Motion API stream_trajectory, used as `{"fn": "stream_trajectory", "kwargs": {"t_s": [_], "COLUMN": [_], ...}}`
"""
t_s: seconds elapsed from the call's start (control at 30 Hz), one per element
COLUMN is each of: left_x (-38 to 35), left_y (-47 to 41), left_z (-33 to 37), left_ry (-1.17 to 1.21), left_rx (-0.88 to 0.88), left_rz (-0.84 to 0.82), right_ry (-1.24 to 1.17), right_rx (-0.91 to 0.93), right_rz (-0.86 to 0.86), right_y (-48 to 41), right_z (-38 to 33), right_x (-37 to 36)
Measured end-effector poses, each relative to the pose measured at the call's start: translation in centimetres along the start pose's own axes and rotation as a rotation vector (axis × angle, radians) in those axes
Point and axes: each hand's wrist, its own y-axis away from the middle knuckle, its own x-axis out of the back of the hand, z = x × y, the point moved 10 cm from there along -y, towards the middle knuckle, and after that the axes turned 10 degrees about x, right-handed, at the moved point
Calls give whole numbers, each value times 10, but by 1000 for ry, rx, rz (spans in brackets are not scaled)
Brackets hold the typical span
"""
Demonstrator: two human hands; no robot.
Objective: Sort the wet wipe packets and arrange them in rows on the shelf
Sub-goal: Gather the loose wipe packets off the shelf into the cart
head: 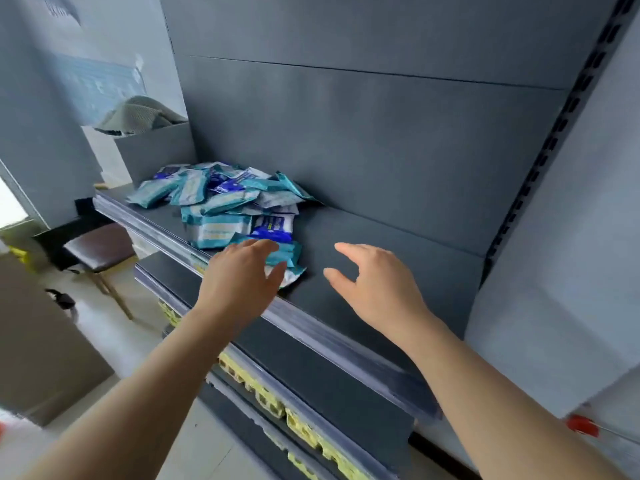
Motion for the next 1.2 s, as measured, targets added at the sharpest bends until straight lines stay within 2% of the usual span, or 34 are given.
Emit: {"fn": "stream_trajectory", "kwargs": {"t_s": [0.2, 0.3, 0.4, 0.57, 0.83, 0.97, 1.03, 1.1, 1.2], "left_x": [-46, -74, -95, -95, -95, -79, -89, -103, -109], "left_y": [-79, -107, -126, -150, -176, -193, -200, -203, -207], "left_z": [-73, -101, -115, -91, -74, -80, -79, -75, -67], "left_ry": [-44, -117, -45, 105, 378, 180, 77, 77, 64], "left_rx": [44, 112, 174, -36, -254, -437, -486, -535, -612], "left_rz": [-142, -283, -423, -303, -454, -216, -219, -256, -189], "right_ry": [-97, -103, -119, -172, -175, -163, -85, -16, 14], "right_rx": [1, 40, 38, -52, -226, -336, -388, -420, -465], "right_rz": [-159, -315, -394, -411, -295, -154, -76, 13, 120], "right_y": [-69, -100, -124, -144, -149, -148, -142, -135, -121], "right_z": [-1, 2, 13, 39, 51, 56, 58, 54, 40], "right_x": [-72, -118, -145, -150, -131, -114, -99, -83, -72]}}
